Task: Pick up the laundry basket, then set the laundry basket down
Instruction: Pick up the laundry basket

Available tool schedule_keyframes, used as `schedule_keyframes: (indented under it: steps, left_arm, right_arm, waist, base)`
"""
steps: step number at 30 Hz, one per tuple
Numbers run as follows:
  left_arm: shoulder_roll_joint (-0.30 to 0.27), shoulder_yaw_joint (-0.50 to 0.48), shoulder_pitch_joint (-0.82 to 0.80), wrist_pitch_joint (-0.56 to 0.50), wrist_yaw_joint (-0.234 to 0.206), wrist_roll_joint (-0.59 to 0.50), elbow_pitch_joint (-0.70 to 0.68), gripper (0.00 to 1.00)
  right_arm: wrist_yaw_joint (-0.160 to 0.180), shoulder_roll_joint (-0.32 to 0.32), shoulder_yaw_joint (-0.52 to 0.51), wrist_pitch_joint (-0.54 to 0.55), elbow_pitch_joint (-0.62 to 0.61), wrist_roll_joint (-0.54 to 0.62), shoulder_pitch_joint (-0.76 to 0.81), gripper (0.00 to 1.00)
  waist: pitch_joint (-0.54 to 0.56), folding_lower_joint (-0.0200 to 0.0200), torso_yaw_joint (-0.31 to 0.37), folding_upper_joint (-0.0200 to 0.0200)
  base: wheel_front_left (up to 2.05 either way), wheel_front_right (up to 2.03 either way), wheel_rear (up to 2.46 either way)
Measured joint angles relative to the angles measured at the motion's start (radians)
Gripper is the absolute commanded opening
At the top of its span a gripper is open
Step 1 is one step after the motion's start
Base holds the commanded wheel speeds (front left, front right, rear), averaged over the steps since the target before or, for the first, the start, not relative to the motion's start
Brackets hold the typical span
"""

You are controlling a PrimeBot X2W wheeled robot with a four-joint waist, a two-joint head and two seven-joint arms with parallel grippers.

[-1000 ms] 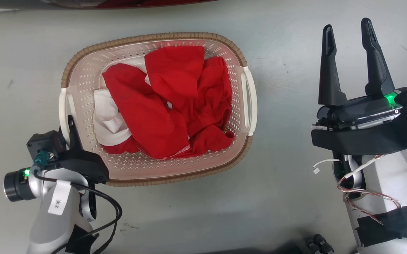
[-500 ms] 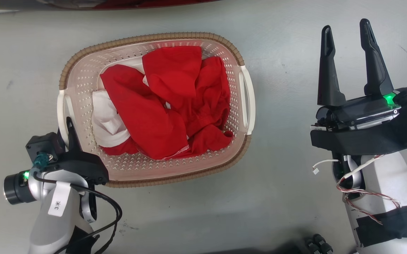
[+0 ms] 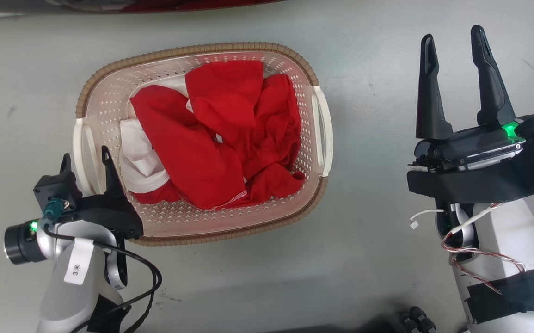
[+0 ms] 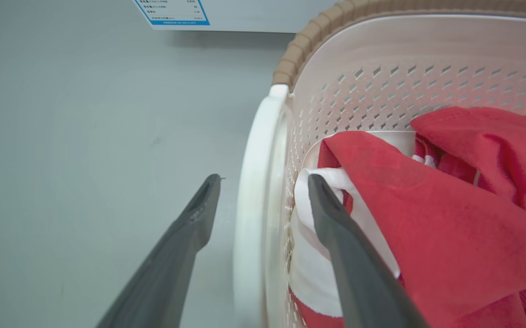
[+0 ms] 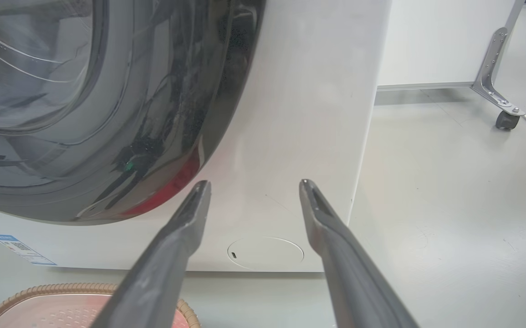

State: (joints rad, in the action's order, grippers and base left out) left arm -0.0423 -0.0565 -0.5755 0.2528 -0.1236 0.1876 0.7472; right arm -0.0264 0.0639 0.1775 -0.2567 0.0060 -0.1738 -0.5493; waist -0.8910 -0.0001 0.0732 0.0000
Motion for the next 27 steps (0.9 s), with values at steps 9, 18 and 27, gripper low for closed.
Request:
schedule_keyframes:
  steps: [9, 18, 27]
  left_arm:
    - [-0.001, 0.008, 0.0, 0.0, 0.0, -0.045, -0.067, 1.0]
    - [-0.001, 0.032, 0.015, 0.0, -0.001, -0.083, -0.147, 1.0]
    - [0.003, 0.092, 0.095, 0.0, 0.001, -0.094, -0.246, 1.0]
  right_arm:
    - [0.0, -0.001, -0.019, 0.0, 0.019, -0.002, 0.001, 1.0]
    - [0.0, -0.002, -0.021, 0.0, 0.053, -0.001, 0.026, 1.0]
    - [-0.001, -0.003, -0.033, 0.0, 0.103, 0.004, 0.104, 1.0]
  waist:
    - [0.028, 0.0002, -0.005, 0.0]
    - [0.083, 0.0002, -0.011, 0.0]
    - [0.184, 0.0001, -0.019, 0.0]
  base:
    - [0.0, 0.0, 0.0]
    - [0.0, 0.0, 0.0]
    - [0.0, 0.0, 0.0]
